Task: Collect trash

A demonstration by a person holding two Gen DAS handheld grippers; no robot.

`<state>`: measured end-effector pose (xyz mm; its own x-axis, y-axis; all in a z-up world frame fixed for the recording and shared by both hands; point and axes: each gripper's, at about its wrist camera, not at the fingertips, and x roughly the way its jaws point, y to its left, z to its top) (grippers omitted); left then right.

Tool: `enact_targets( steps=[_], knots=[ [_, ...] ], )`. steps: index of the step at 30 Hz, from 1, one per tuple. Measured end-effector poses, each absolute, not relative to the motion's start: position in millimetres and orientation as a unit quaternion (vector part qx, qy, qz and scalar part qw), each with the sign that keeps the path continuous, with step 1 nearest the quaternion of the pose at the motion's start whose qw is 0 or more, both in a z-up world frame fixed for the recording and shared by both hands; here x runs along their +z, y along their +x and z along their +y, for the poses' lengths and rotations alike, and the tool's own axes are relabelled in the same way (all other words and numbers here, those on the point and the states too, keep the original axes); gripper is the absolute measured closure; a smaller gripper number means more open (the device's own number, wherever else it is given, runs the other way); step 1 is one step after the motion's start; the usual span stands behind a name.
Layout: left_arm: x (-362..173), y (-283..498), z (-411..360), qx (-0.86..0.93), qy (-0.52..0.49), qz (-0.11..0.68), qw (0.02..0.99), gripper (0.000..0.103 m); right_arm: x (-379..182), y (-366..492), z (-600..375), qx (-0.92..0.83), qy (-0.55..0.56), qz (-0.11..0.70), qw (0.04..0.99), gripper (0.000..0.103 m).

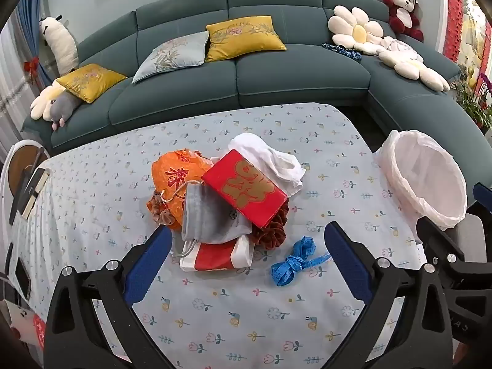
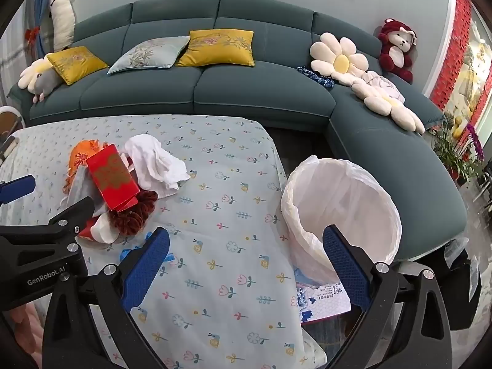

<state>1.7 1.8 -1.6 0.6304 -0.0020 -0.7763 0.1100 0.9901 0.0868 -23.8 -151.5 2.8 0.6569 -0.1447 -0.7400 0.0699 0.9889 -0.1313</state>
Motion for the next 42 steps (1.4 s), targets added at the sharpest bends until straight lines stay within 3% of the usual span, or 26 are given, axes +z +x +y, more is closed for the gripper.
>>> enact_targets(
  steps=[42],
  knots=[
    [-2.1,-11.7,-3.8,-0.046,0.072,0.424,0.902,0.010,2.6,-45.5,-172.9,-0.116,-0.016,0.403,0.908,0.008]
  ],
)
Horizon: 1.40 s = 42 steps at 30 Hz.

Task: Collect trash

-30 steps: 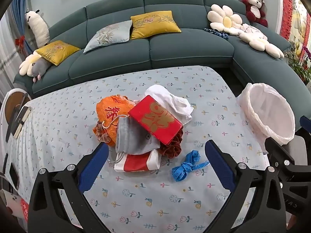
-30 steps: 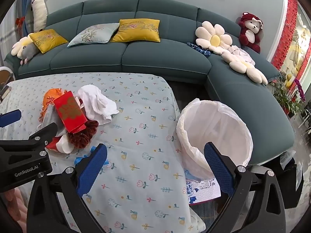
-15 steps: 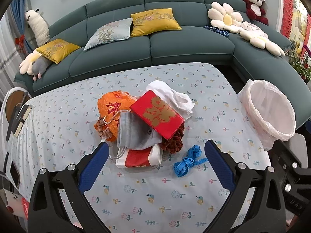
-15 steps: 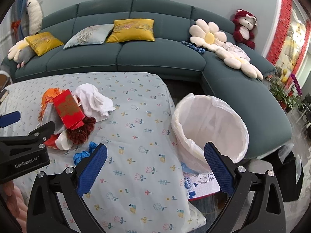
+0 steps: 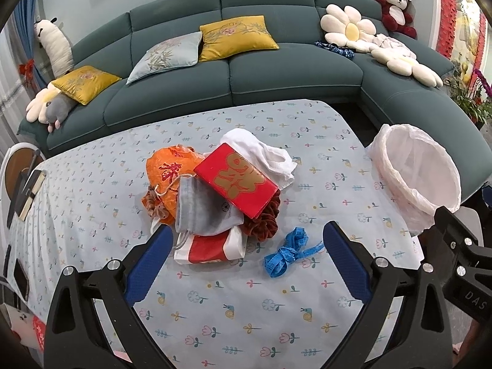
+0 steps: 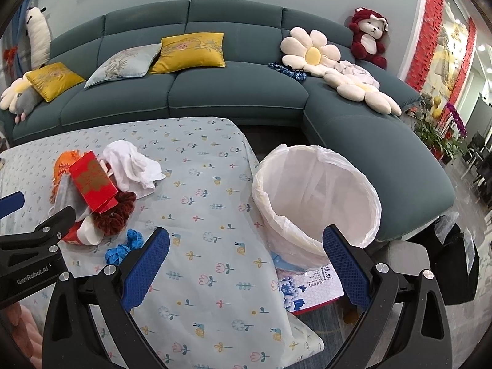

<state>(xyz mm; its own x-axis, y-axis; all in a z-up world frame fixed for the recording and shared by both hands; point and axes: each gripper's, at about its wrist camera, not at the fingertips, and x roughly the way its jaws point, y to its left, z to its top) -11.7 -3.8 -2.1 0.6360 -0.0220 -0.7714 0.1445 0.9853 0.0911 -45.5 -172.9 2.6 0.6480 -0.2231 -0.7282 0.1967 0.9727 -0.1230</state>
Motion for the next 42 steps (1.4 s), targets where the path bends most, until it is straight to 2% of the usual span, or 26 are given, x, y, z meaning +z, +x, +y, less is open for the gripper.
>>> enact_targets(
  steps=[42],
  knots=[
    [-1.9,-17.7,-13.0,-0.065,0.077,0.421,0.901,0.011,-0.1,-50.4,-188.3,-0.125,-0.006,0.403,0.906,0.008]
  ],
)
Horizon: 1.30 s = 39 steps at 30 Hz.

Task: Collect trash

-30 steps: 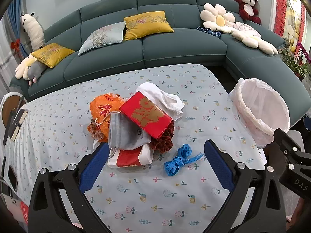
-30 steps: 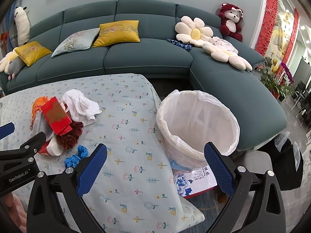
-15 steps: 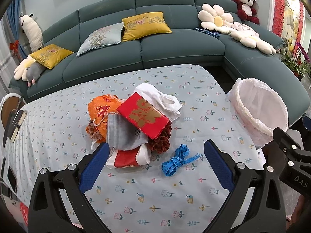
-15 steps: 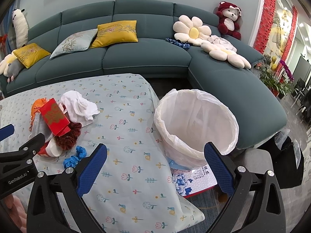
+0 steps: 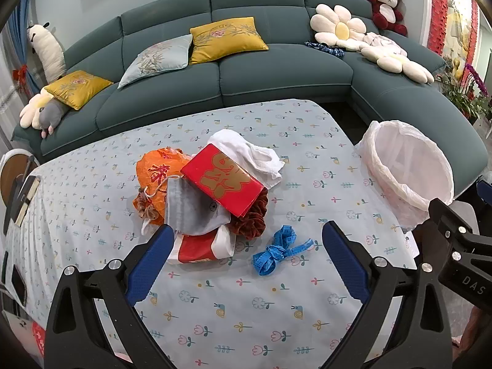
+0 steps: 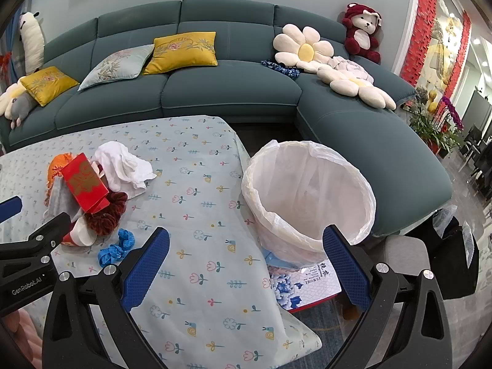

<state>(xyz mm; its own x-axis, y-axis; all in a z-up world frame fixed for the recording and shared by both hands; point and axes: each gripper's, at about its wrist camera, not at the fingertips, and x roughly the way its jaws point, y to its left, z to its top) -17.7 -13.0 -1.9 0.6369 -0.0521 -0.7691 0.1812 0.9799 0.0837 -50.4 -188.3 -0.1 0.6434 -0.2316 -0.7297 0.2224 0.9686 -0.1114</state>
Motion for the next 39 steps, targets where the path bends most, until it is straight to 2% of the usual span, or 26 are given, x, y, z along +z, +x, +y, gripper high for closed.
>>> enact_targets(
  steps=[39],
  knots=[
    [6.0,-17.1,-9.7,-0.074,0.061,0.414,0.905,0.011,0.4,-49.2,-177.9,-0.126,-0.024,0.400,0.908,0.008]
  ],
)
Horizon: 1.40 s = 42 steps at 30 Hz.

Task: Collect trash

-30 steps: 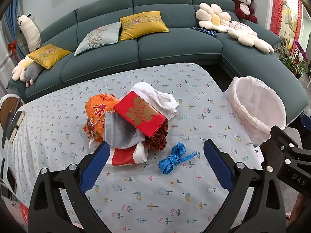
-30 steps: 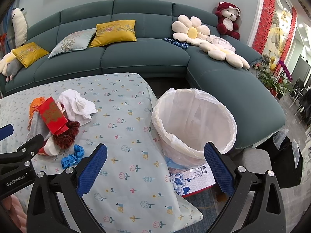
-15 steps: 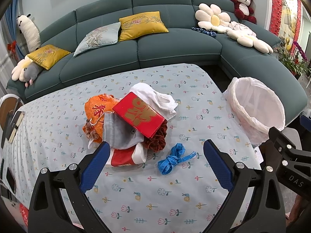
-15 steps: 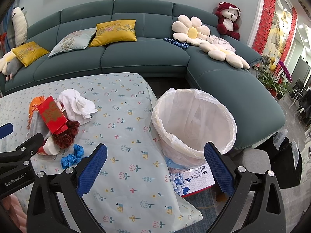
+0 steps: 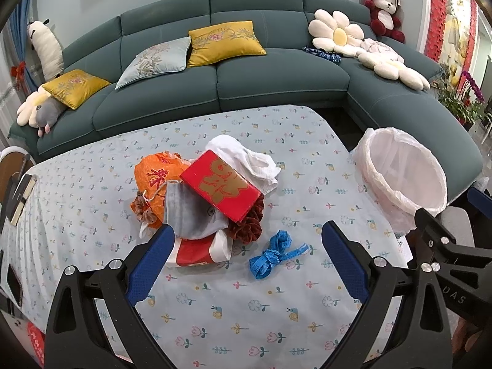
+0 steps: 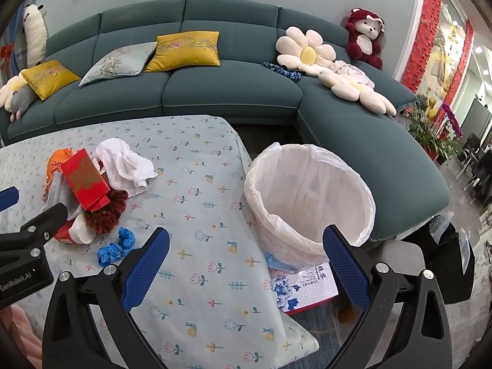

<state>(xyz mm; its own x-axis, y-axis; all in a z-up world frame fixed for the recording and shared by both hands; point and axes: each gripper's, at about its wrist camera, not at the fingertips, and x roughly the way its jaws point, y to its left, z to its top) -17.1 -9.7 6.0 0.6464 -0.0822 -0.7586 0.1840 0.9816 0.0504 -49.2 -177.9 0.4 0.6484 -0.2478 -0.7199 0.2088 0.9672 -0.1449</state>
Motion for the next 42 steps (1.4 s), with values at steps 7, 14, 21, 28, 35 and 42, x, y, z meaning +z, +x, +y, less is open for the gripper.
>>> enact_targets(
  steps=[7,14,21,28,35,42],
  knots=[
    [14.0,-6.6,15.1,-0.061,0.019,0.407,0.911,0.011,3.7,-43.5,-158.0,-0.110,-0.057,0.384,0.915,0.008],
    [18.9,-6.3,29.3,-0.064,0.015,0.397,0.916,0.011,9.5,-36.1,-141.8,-0.094,-0.051,0.381,0.918,0.008],
    [18.6,13.4,68.3,-0.042,-0.006,0.406,0.913,0.011,2.2,-17.3,-113.9,-0.072,-0.071,0.389,0.916,0.008],
    [13.5,32.7,122.1,-0.001,-0.043,0.412,0.910,0.011,-20.7,5.3,-79.7,-0.022,-0.071,0.422,0.904,0.008],
    [5.1,46.1,136.8,-0.005,-0.033,0.422,0.906,0.011,-43.0,17.0,-70.1,-0.016,-0.079,0.453,0.888,0.008],
    [-6.3,56.1,108.2,-0.045,-0.008,0.427,0.903,0.011,-83.7,26.6,-70.8,-0.028,-0.049,0.504,0.862,0.019]
  ],
)
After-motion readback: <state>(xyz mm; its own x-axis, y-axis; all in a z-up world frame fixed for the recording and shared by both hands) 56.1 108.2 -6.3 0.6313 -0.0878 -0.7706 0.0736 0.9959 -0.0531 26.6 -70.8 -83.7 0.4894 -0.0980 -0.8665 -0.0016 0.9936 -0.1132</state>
